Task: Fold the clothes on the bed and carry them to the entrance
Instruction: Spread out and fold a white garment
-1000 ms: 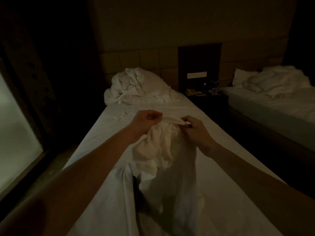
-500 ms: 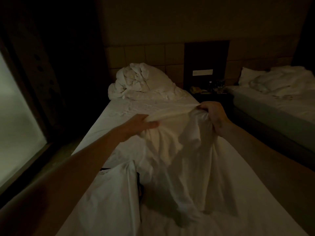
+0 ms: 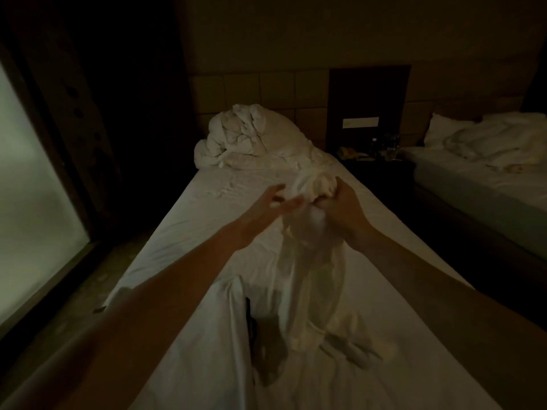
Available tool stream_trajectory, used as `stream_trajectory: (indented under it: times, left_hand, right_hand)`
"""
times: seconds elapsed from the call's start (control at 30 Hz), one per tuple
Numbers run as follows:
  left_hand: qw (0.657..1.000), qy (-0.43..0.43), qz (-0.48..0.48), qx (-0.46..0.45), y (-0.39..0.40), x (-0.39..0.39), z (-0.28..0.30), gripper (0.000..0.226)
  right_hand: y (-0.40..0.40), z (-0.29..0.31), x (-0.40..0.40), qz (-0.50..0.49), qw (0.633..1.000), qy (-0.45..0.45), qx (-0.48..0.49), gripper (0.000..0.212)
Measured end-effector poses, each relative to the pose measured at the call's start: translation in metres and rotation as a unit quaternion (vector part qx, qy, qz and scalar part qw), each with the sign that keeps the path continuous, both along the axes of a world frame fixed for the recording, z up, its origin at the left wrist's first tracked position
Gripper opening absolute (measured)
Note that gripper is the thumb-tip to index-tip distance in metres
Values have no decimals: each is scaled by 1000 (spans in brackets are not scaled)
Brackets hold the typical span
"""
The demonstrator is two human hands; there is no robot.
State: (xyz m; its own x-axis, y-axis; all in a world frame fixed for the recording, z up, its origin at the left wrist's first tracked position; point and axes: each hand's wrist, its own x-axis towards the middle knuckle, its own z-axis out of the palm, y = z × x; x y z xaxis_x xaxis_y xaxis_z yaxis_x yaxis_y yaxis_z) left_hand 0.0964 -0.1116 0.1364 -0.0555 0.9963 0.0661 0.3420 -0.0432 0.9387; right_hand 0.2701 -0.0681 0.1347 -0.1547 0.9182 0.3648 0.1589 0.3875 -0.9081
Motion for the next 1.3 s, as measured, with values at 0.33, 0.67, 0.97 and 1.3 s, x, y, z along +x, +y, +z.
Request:
stream_trajectory:
  times: [0.33,0.67,0.97,1.3]
  left_hand:
    - [997,-43,-23,-52,-8,-15,-74,31]
    - [993,-106,21,47,-1,-35,-23,17]
    - [984,109,12,143,-5,-25,-14,16]
    - [978,185,58,74,-11,-57,-5,36]
  right_hand:
    - [-1,15,33,56,953,236,-180,21]
    - [15,-33,72,136,938,-52,-315,70]
    - [4,-54,32,130,962,-166,-175,16]
    - [21,1,82,-26,999,-32,4,24]
